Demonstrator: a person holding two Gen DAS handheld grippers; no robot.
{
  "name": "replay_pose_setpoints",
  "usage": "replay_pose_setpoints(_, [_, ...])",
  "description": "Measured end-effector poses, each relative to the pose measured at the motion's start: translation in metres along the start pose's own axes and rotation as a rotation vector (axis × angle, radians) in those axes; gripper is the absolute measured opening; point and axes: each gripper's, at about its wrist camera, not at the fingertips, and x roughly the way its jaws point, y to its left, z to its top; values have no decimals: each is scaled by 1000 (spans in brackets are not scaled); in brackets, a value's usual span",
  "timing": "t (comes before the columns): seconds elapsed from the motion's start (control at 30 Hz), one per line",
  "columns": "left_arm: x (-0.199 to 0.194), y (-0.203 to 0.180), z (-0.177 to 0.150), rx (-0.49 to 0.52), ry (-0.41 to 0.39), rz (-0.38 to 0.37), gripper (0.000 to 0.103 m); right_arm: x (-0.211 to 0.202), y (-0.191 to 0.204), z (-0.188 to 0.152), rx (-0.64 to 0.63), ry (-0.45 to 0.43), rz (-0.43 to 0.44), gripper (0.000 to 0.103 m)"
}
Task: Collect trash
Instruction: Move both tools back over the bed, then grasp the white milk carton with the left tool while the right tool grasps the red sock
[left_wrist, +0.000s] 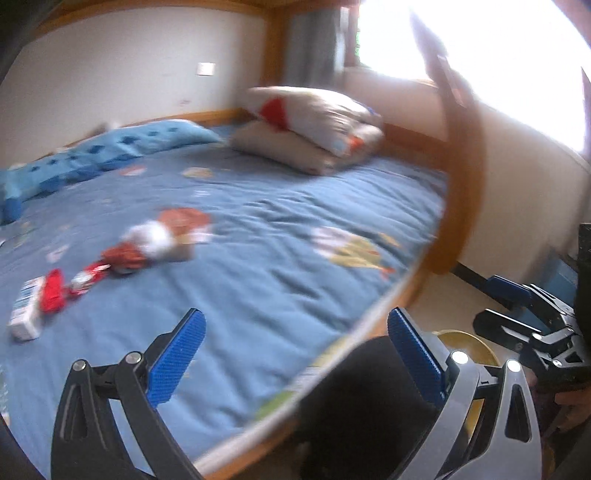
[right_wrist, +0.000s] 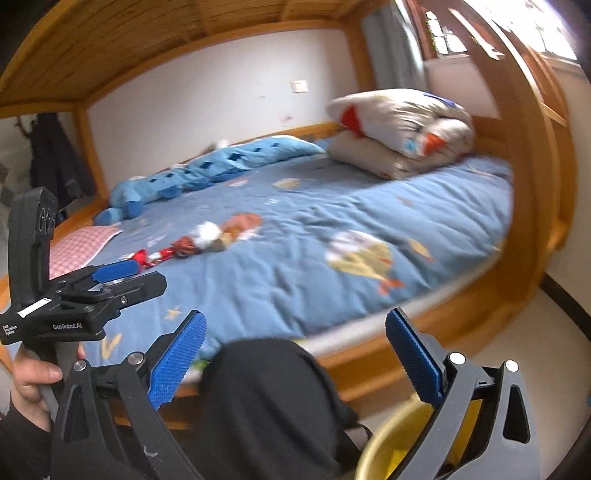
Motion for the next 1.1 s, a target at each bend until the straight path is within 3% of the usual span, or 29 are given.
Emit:
replay_pose_setpoints(0.23, [-21, 84, -2, -113, -19, 182, 99, 53, 62, 22, -80, 12, 171, 94])
replay_pose_setpoints(0.47, [-43, 150, -4, -191, -40, 318, 99, 99, 124, 39, -153, 31, 297, 94])
replay_pose_setpoints(0.63, [-49, 188, -6, -225, -37, 368, 99, 135, 167, 45, -172, 104, 378, 94])
replay_pose_setpoints(1.1, [-36, 284, -13, -334, 18, 450, 99, 196, 232, 61, -186, 168, 482, 94])
